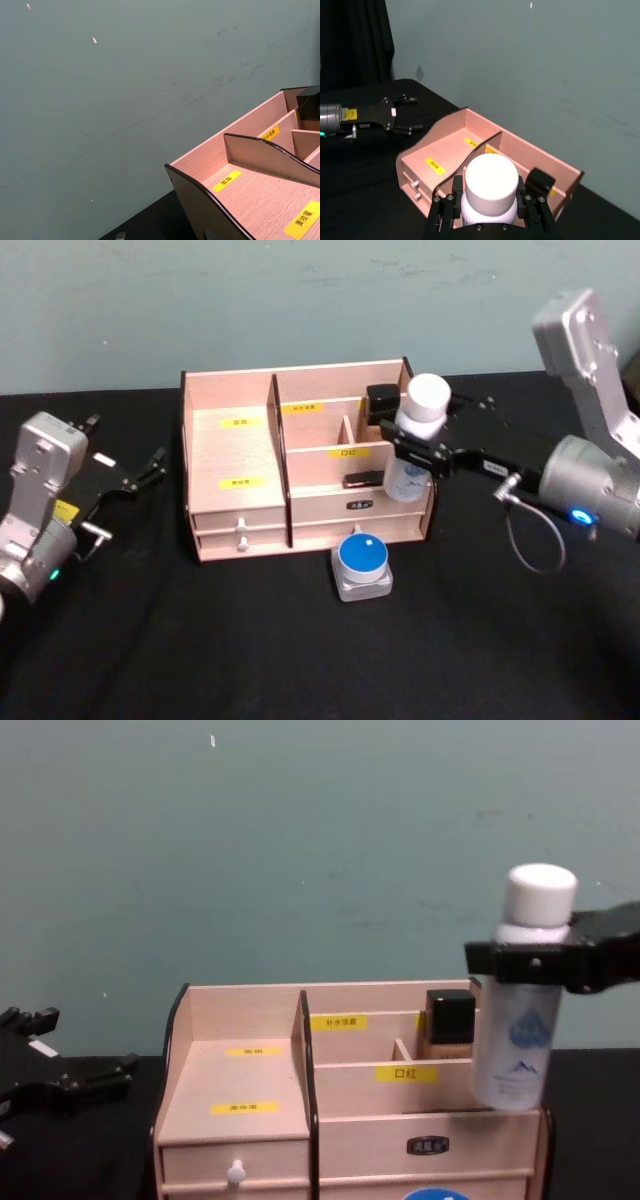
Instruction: Pick up the facial cleanser and watermelon frost from the table and place them into the tiered storage box.
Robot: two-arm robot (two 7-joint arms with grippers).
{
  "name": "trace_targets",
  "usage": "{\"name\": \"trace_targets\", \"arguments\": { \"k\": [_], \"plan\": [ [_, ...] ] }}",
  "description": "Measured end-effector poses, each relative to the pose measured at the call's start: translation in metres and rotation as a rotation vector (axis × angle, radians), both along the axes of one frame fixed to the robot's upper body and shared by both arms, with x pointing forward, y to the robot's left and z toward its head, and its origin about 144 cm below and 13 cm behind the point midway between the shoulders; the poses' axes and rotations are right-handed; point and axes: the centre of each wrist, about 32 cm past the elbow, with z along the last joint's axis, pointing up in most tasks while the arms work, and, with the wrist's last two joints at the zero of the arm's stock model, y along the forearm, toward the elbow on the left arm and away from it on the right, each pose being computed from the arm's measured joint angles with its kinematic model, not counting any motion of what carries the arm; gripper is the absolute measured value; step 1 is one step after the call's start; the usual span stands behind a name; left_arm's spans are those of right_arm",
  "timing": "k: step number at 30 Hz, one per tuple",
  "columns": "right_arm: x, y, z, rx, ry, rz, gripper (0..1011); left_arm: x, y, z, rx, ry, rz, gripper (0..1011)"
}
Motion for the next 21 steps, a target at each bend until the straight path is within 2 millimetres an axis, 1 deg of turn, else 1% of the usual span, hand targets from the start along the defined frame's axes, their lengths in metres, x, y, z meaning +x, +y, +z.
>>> {"name": "trace_targets", "arguments": {
  "k": [6,8,11,18,21],
  "plan": [
    [0.016,0.011,0.006,0.004,-0.02,0.019,601,0.0,0.0,0.0,0.0,0.0,0.0,1010],
    [0.025,0.018,0.009,0.009,-0.033,0.024,601,0.0,0.0,0.0,0.0,0.0,0.0,1010],
    [0.033,0.024,0.01,0.016,-0.042,0.026,601,0.0,0.0,0.0,0.0,0.0,0.0,1009],
    [0.058,0.038,0.007,0.032,-0.056,0.027,601,0.0,0.0,0.0,0.0,0.0,0.0,1010],
    [0.064,0.043,0.005,0.033,-0.054,0.03,601,0.0,0.0,0.0,0.0,0.0,0.0,1010]
  ]
}}
